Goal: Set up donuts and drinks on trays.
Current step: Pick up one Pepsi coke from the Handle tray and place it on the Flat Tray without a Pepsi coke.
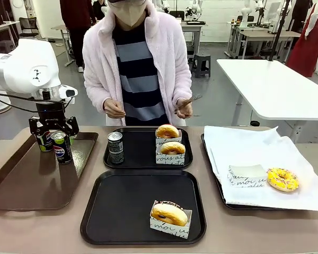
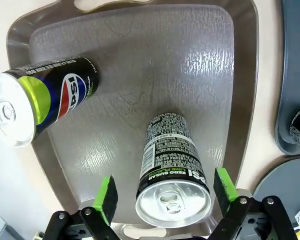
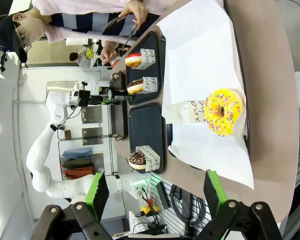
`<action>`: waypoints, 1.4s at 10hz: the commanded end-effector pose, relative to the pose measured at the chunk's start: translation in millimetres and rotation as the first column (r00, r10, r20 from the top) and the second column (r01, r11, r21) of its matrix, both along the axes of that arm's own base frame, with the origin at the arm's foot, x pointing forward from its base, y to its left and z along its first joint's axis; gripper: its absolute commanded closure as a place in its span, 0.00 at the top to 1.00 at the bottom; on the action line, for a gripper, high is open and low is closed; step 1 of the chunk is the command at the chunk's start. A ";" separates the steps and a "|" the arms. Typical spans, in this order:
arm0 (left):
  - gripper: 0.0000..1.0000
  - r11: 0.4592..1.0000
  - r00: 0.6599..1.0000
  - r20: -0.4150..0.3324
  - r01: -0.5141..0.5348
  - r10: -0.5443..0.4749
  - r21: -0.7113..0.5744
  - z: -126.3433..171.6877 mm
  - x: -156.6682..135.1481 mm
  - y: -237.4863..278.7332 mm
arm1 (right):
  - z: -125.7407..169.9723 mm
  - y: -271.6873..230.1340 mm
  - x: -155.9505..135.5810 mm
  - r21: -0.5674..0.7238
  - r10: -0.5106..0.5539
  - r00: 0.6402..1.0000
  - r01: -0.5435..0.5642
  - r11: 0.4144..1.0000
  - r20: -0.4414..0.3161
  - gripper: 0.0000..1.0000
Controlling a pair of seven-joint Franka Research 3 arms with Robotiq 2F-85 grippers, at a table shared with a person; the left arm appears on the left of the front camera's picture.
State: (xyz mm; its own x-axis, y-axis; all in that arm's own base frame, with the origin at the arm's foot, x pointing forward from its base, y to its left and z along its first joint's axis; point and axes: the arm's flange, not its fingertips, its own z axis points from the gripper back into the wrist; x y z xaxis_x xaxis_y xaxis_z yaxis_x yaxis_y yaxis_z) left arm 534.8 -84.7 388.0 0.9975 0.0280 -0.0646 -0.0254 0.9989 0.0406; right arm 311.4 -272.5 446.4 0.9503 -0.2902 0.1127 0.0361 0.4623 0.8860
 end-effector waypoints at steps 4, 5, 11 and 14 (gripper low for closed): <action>0.67 0.998 0.999 0.032 0.042 -0.040 -0.037 -3.2 1.4 1.4 | 1.1 0.2 0.3 0.009 0.002 1.000 -0.002 1.000 0.012 1.00; 0.32 0.998 0.998 0.029 0.048 -0.047 -0.042 -2.5 2.3 1.8 | 1.1 0.2 0.3 0.009 0.002 1.000 -0.002 1.000 0.012 1.00; 0.00 0.979 0.981 0.076 0.184 -0.177 -0.090 36.2 -28.5 -7.9 | 1.1 0.2 0.3 0.009 0.002 1.000 -0.002 1.000 0.012 1.00; 0.00 0.950 0.960 0.086 0.278 -0.268 -0.143 104.9 -110.7 -21.8 | 1.1 0.2 0.3 0.009 0.002 1.000 -0.002 1.000 0.012 1.00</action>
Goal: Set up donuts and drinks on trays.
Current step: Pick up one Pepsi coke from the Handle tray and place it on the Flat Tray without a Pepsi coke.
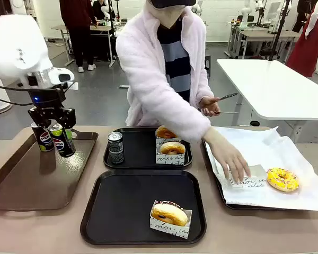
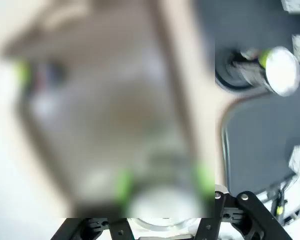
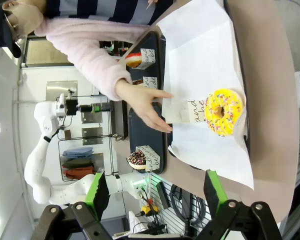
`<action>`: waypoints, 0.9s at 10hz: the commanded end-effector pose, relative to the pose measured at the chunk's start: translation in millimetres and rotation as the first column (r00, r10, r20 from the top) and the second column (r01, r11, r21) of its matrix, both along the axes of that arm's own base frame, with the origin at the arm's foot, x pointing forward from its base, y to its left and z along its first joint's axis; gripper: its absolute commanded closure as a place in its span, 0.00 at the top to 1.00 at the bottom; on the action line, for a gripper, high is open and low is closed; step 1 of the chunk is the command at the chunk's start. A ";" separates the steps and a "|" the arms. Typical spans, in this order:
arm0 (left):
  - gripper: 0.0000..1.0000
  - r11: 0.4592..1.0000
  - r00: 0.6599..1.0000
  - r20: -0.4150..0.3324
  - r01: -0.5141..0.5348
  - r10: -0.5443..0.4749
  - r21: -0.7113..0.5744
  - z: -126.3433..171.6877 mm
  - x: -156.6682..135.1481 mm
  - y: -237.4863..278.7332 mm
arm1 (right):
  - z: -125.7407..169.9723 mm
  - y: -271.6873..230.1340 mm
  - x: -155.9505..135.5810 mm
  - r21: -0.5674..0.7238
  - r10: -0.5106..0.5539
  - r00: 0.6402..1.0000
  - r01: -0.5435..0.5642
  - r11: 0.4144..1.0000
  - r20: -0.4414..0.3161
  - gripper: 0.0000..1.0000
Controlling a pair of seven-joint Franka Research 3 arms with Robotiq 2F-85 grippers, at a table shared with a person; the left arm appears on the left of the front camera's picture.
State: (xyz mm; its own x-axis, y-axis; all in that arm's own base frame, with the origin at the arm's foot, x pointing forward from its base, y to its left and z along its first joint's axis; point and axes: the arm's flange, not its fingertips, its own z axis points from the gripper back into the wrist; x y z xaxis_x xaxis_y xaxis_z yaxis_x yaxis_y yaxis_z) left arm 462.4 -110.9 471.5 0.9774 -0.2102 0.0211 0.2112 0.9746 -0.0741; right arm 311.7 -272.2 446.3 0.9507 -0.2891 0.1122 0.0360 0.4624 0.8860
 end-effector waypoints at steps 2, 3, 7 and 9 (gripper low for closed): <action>0.00 0.997 0.997 -0.029 0.071 -0.072 -0.033 44.4 -83.5 5.8 | 1.2 -0.1 -0.1 0.009 0.001 1.000 -0.001 1.000 0.012 1.00; 0.00 0.995 0.995 -0.025 0.094 -0.095 -0.033 48.7 -97.2 8.1 | 1.2 -0.1 -0.1 0.009 0.001 1.000 -0.001 1.000 0.012 1.00; 0.00 0.997 0.997 -0.034 0.076 -0.076 -0.006 56.1 -104.9 3.8 | 1.2 -0.1 -0.1 0.009 0.001 1.000 -0.001 1.000 0.012 1.00; 0.00 0.997 0.997 -0.034 0.076 -0.076 -0.006 56.1 -104.9 3.8 | 1.2 -0.1 -0.1 0.009 0.001 1.000 -0.001 1.000 0.012 1.00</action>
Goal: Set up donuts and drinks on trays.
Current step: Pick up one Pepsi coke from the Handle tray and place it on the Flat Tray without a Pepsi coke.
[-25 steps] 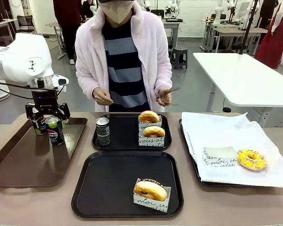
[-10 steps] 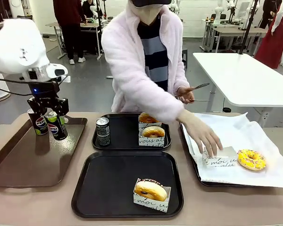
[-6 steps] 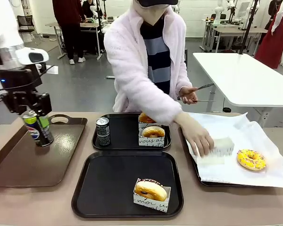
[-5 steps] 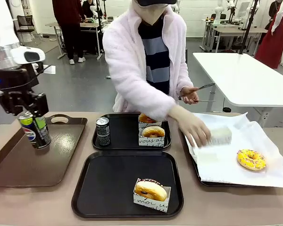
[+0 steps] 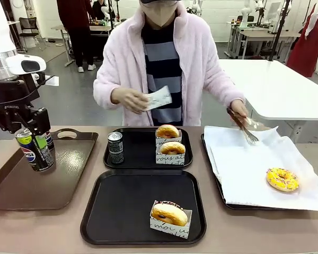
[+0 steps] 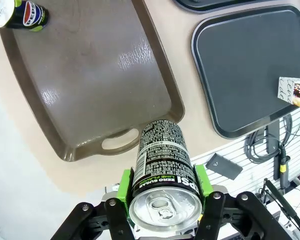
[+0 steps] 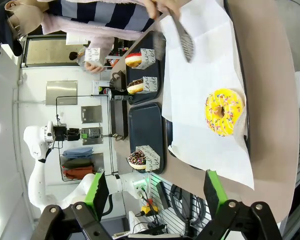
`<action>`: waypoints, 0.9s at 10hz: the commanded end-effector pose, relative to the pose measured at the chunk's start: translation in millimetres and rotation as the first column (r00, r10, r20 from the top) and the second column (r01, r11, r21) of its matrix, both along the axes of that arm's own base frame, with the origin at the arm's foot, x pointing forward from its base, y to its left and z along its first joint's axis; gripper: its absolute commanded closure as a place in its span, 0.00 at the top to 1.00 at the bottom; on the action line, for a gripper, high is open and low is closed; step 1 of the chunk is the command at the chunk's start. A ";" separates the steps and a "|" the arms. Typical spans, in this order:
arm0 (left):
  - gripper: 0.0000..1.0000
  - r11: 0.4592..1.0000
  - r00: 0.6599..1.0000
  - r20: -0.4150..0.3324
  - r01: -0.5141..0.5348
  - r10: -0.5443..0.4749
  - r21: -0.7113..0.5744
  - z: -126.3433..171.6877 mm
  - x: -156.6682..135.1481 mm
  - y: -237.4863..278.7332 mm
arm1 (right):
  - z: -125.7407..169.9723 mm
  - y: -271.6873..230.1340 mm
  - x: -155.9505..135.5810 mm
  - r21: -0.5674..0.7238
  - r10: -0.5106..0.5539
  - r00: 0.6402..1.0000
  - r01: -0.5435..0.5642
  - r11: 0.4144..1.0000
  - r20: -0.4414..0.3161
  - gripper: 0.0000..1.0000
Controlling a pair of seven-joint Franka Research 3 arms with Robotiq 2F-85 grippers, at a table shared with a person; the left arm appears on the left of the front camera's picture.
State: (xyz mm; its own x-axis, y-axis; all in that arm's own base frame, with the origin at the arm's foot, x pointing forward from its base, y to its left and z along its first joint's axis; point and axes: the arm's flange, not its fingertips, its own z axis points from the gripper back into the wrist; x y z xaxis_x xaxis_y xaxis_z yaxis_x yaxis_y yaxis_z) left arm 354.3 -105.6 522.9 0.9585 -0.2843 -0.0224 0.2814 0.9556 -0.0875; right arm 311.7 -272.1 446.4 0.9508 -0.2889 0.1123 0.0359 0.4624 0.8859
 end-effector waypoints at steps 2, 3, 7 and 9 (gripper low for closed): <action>0.00 1.000 1.000 0.011 -0.001 0.001 -0.002 4.7 3.3 -1.6 | 1.2 -0.2 -0.1 0.009 0.001 1.000 -0.001 1.000 0.012 1.00; 0.58 1.000 1.000 -0.001 0.000 0.000 0.000 -0.4 0.3 -0.1 | 1.2 -0.2 -0.1 0.009 0.001 1.000 -0.001 1.000 0.012 1.00; 0.58 0.998 0.969 0.239 0.046 -0.057 0.050 16.8 -17.2 -69.2 | 1.2 -0.2 -0.1 0.009 0.001 1.000 -0.001 1.000 0.012 1.00; 0.58 0.990 0.970 0.204 0.126 -0.136 0.058 10.3 -21.9 -101.8 | 1.2 -0.2 -0.1 0.009 0.001 1.000 -0.001 1.000 0.012 1.00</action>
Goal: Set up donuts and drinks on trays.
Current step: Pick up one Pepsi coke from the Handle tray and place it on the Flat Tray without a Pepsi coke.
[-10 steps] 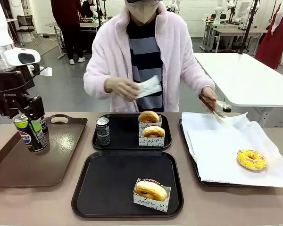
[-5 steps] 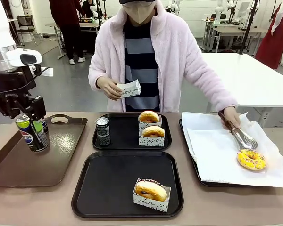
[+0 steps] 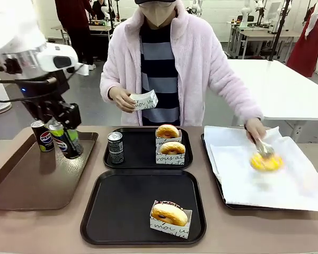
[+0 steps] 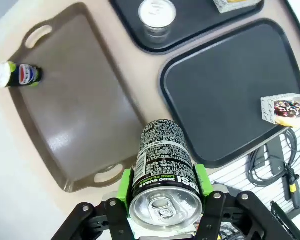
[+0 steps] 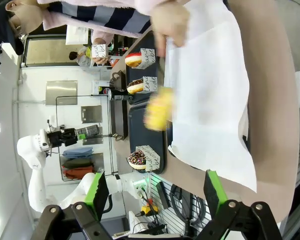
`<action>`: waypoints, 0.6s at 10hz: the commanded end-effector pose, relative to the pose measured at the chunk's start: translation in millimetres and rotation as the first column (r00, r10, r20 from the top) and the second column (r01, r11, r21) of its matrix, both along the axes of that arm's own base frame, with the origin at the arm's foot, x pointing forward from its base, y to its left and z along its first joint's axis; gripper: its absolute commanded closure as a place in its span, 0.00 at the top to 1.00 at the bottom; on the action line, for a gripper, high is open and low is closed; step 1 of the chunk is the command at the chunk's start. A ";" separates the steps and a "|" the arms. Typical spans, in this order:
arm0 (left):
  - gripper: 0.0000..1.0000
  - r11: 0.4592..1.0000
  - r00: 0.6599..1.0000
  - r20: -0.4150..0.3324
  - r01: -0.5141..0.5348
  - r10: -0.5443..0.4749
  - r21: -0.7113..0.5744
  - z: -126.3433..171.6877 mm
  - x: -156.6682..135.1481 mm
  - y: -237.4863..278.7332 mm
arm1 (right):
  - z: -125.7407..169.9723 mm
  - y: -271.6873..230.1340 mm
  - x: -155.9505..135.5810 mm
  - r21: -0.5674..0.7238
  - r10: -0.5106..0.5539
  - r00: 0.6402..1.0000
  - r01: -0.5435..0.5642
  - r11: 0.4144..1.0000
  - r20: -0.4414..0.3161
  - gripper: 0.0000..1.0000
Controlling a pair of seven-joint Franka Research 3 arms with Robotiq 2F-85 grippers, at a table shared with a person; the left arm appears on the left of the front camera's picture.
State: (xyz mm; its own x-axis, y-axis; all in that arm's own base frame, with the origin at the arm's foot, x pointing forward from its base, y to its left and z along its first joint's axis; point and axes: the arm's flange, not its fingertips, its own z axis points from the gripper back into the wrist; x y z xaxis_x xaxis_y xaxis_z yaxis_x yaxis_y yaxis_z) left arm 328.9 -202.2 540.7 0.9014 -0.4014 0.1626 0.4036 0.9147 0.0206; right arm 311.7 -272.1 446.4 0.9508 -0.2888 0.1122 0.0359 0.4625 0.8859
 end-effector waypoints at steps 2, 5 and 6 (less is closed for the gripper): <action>0.58 0.993 0.993 -0.043 0.112 -0.111 0.032 -22.3 -4.5 -51.4 | 1.1 -0.2 -0.1 0.009 0.001 1.000 -0.001 1.000 0.012 1.00; 0.58 0.978 0.975 -0.106 0.201 -0.194 0.054 -53.3 -0.5 -107.5 | 1.1 -0.2 -0.1 0.009 0.001 1.000 -0.001 1.000 0.012 1.00; 0.58 0.976 0.973 -0.120 0.208 -0.199 0.067 -62.1 1.7 -119.8 | 1.1 -0.2 -0.1 0.009 0.001 1.000 -0.001 1.000 0.012 1.00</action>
